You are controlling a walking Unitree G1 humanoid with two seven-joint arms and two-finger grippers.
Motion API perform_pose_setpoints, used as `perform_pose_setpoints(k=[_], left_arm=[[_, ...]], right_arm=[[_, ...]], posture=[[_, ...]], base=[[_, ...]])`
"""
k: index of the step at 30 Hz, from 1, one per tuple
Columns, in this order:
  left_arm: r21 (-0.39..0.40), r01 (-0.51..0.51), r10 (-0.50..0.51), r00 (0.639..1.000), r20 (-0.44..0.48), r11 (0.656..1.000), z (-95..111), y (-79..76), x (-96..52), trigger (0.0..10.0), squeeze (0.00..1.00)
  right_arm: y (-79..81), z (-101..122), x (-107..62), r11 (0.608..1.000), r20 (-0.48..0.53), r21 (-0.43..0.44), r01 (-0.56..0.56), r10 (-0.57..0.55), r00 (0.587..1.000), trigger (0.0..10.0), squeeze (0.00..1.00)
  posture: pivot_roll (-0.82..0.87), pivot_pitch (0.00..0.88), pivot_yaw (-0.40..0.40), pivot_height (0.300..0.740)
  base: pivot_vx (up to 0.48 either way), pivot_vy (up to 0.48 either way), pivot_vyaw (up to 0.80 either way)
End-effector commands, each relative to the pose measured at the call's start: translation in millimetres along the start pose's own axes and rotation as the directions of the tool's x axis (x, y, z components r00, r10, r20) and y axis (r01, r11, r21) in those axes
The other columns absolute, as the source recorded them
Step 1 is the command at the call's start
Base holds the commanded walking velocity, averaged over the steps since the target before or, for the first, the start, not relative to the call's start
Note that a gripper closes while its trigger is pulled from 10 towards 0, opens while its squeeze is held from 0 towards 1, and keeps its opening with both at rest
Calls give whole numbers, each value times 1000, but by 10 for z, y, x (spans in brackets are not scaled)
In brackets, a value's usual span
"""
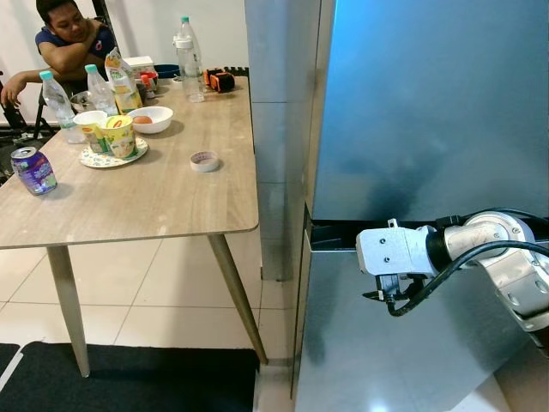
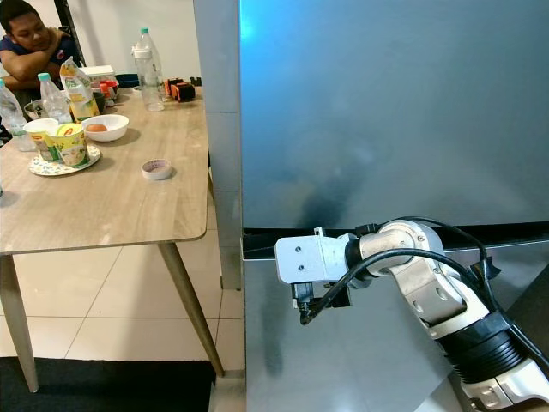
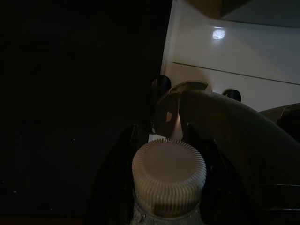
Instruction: Restocking fridge
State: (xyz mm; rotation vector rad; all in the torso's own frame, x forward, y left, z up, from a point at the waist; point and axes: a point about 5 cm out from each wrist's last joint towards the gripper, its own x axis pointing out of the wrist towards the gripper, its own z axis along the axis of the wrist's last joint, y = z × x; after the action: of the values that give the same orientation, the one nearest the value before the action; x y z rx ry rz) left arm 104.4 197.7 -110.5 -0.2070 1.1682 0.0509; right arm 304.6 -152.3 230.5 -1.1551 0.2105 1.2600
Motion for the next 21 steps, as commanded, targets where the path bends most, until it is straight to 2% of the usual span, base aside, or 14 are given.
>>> perform_pose_setpoints(k=[1,3,4,5,7,9,11,15,17,19,20,21], left_arm=[[-5,50,-50,994,-101,999,-273,-143,-6,10000,0],[-4,50,-50,994,-101,999,-273,-143,-6,10000,0],[-3,50,-50,994,-101,999,-273,-143,-6,10000,0],[-3,50,-50,994,-101,999,-273,-143,-6,10000,0],[-3,51,-51,994,-101,999,-273,-144,-6,10000,0],[-3,51,-51,994,-101,999,-273,-144,-6,10000,0],[-3,50,-50,994,-101,999,-274,-143,-6,10000,0],[-3,50,-50,994,-102,999,-275,-142,-6,10000,0],[-4,51,-51,993,-102,999,-276,-144,-6,10000,0],[-4,51,-51,993,-102,999,-276,-144,-6,10000,0],[-4,52,-52,993,-102,999,-276,-146,-6,10000,0],[-4,52,-52,993,-102,999,-276,-146,-6,10000,0]], right_arm=[[73,37,44,998,43,2,-60,60,997,10000,0],[78,125,8,998,124,3,-70,69,990,10000,0],[79,215,-39,997,207,1,-81,79,975,10000,0],[79,215,-39,997,207,1,-81,79,975,10000,0],[90,345,-127,994,326,-2,-105,100,940,10000,0],[90,345,-127,994,326,-2,-105,100,940,10000,0],[121,435,-221,990,406,-14,-138,132,904,10000,0],[128,463,-255,989,431,-21,-146,141,891,10000,0],[134,534,-316,987,495,-33,-159,154,855,10000,0],[134,534,-316,987,495,-33,-159,154,855,10000,0],[133,583,-348,986,544,-34,-164,156,824,10000,0],[133,583,-348,986,544,-34,-164,156,824,10000,0]], posture=[[-116,8,-47,740],[-116,9,-46,740],[-116,9,-46,740],[-116,9,-46,740],[-118,9,-44,740],[-118,9,-44,740],[-117,10,-46,740],[-117,10,-46,740],[-119,10,-47,740],[-119,10,-47,740],[-119,10,-47,740],[-119,10,-47,740]], base=[[0,0,0],[0,0,0],[0,0,0],[0,0,0],[0,0,0],[0,0,0],[0,0,0],[0,0,0],[0,0,0],[0,0,0],[0,0,0],[0,0,0]])
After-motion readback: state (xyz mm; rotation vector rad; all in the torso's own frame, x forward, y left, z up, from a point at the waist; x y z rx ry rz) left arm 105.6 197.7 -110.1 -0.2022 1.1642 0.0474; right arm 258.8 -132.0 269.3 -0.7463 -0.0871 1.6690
